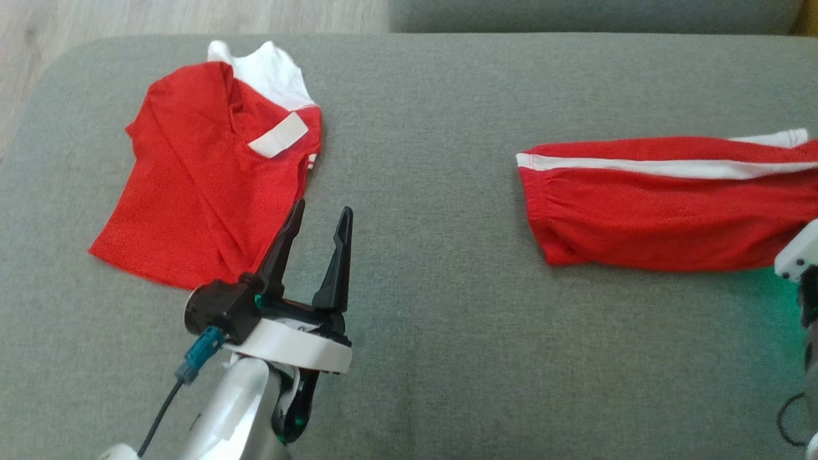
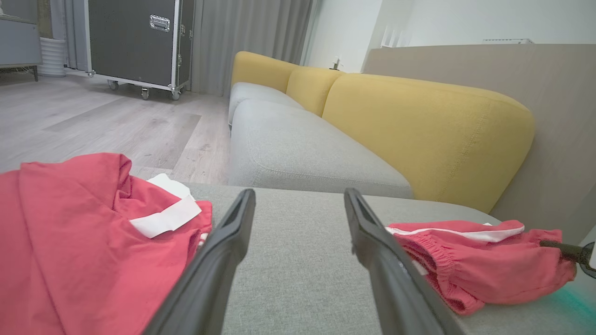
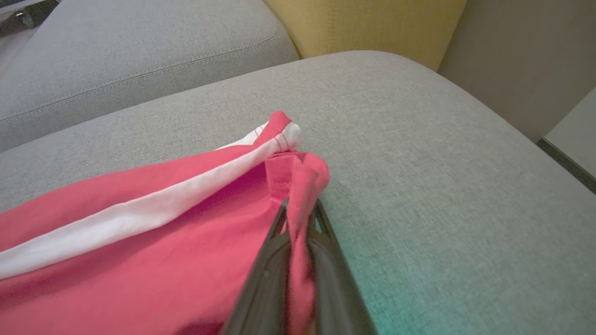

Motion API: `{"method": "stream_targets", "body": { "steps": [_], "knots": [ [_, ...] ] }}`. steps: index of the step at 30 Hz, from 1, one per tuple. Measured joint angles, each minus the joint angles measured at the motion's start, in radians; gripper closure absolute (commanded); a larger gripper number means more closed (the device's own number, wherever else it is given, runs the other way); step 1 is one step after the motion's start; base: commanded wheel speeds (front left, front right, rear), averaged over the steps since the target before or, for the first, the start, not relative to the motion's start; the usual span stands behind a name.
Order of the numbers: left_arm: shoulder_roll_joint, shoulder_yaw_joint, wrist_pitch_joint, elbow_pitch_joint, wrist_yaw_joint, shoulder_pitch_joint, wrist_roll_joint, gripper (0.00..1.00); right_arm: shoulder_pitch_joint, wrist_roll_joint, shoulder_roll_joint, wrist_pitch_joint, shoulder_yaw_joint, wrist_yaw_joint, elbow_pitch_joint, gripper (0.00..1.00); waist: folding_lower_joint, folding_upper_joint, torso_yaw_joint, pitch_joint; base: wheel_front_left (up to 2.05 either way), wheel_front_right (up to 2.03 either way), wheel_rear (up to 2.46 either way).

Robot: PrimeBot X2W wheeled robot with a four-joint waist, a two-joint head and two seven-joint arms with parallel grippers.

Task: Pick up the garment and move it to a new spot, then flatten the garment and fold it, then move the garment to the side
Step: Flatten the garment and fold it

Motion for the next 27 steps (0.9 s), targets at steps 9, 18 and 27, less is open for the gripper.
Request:
{"method": "stream_targets", "body": {
  "steps": [9, 18, 27],
  "knots": [
    [0.0, 0.005, 0.0, 0.0, 0.0, 0.004, 0.01, 0.0, 0.017, -0.011, 0.086, -0.042, -0.044, 0.0, -0.047, 1.0, 0.0, 0.0, -0.012, -0.021, 0.0, 0.0, 0.0],
    [0.0, 0.032, 0.0, 0.002, 0.0, 0.024, 0.01, 0.0, -0.04, 0.027, 0.145, -0.13, 0.062, 0.0, -0.015, 1.0, 0.0001, 0.0, -0.017, -0.066, 0.0, 0.0, 0.0],
    [0.0, 0.036, 0.0, 0.008, 0.0, 0.042, 0.018, 0.0, -0.066, 0.174, 0.206, -0.159, 0.347, 0.0, 0.026, 1.0, 0.0002, 0.0, 0.002, -0.106, 0.0, 0.0, 0.0]
  ]
}}
